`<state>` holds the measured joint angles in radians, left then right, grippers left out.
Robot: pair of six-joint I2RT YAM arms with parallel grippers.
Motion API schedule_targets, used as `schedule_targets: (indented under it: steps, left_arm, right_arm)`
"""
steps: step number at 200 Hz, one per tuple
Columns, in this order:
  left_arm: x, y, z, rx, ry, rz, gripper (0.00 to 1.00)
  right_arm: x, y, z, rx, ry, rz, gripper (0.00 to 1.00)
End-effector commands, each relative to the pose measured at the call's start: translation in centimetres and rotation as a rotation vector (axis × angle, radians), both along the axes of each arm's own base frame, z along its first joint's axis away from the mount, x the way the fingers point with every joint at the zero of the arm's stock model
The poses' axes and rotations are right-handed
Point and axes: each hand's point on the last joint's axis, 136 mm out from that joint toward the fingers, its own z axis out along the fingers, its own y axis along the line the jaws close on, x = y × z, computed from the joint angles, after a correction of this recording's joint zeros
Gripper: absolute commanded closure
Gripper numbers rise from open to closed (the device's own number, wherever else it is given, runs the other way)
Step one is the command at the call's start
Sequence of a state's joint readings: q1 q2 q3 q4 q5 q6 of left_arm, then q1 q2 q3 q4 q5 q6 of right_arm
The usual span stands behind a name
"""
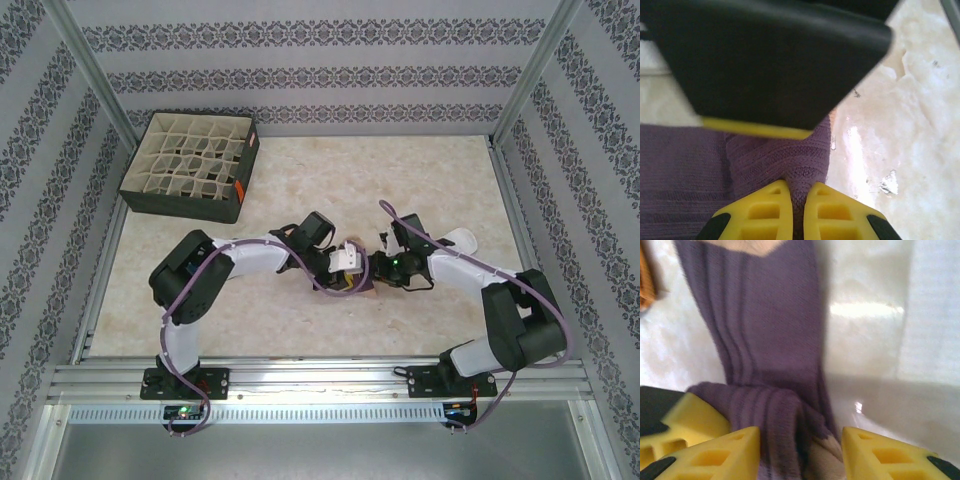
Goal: Roll the socks
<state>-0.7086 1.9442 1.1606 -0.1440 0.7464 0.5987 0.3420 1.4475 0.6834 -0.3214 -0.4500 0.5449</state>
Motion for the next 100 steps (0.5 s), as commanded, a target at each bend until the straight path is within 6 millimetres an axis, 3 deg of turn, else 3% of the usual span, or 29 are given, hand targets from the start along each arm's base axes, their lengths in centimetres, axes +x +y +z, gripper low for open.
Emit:
schedule_targets:
  steps: [1,41,79,100]
  left_arm:
    - [-1.6,1.5,-1.2,0.054,0.289,0.075,1.0]
    - [-0.3,1.8,-3.0,0.109,0.414,0.181,1.0]
    - [0.9,2.3,-4.6,0.135,0.503,0.283,1.0]
    - [1.0,2.2,-5.0,0.129,0.501,0.29,0.97]
  right_arm:
    - [-0.1,0.1,0.3,0.022,-0.037,0.007,0.53]
    - [-0.5,1.4,0.4,0.056,-0.075,0.047,0.53]
    - [-0.5,1.2,-0.9,0.025,-0.034,0.045,0.54]
    - [-0.6,0.7,-2.4,-0.024,0.031,0.024,0.65]
